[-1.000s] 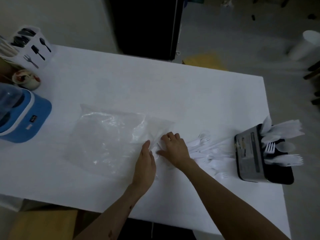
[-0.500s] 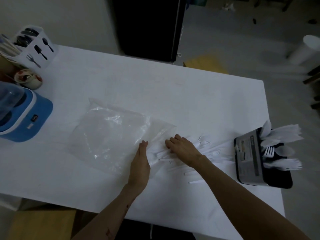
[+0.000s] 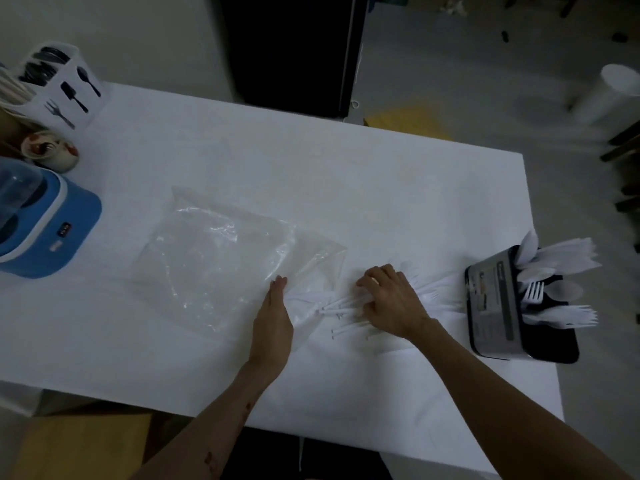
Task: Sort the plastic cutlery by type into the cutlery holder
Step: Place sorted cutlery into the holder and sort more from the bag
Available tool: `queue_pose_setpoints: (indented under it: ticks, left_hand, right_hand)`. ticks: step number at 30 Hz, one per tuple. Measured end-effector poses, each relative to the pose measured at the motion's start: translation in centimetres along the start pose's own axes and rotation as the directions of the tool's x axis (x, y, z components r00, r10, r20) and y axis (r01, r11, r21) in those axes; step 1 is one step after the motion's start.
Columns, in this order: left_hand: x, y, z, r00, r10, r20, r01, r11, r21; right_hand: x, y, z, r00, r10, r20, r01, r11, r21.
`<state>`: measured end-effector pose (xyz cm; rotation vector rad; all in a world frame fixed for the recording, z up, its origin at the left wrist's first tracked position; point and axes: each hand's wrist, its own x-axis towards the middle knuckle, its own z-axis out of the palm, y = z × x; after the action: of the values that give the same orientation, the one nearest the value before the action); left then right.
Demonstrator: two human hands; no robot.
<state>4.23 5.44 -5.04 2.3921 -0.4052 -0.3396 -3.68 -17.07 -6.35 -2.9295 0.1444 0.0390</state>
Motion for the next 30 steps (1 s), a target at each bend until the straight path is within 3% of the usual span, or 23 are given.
queue_pose_setpoints:
  ticks: [4, 10, 16, 20, 22, 24, 28, 30]
  left_hand:
    - [-0.4, 0.4, -0.1, 1.0, -0.006, 0.007, 0.006, 1.0, -0.013]
    - [-0.4, -0.1, -0.4, 1.0, -0.018, 0.02, 0.019, 1.0, -0.018]
    - [0.7, -1.7, -1.9, 0.997, 0.039, -0.06, -0.037, 0.999, 0.031]
    - [2.4, -3.3, -3.7, 0.986, 0.063, -0.157, -0.054, 0.997, 0.061]
    - [3.8, -4.1, -4.7, 0.974, 0.106, -0.199, -0.082, 0.988, 0.129]
    - [5.2, -4.8, -5.3, 0.976, 0.147, -0.158, -0.104, 0.961, 0.256]
    - [7.0, -3.6, -4.6, 0.999, -0.042, 0.014, 0.03, 0.865, 0.501]
    - [6.6, -1.9, -3.4, 0.999, 0.01, 0.054, -0.038, 0.838, 0.544]
  right_hand:
    - [1.9, -4.1, 1.2, 0.996, -0.092, -0.001, 0.092, 0.996, 0.002]
    - [4.4, -9.0, 3.6, 0.99, 0.087, 0.108, -0.095, 0.993, 0.07]
    - [4.1, -5.7, 0.2, 0.991, 0.085, -0.106, -0.068, 0.985, 0.157]
    - [1.8, -0.2, -1.3, 0.956, 0.265, -0.128, -0.23, 0.943, 0.24]
    - [0.6, 2.2, -1.2, 0.939, 0.338, -0.064, -0.303, 0.899, 0.317]
    - [-0.3, 3.9, -0.7, 0.919, 0.395, -0.02, -0.365, 0.866, 0.342]
    - [-1.9, 4.4, -0.2, 0.851, 0.524, -0.025, -0.491, 0.813, 0.313]
    - [-3.3, 3.1, -0.4, 0.805, 0.585, -0.1, -0.537, 0.79, 0.295]
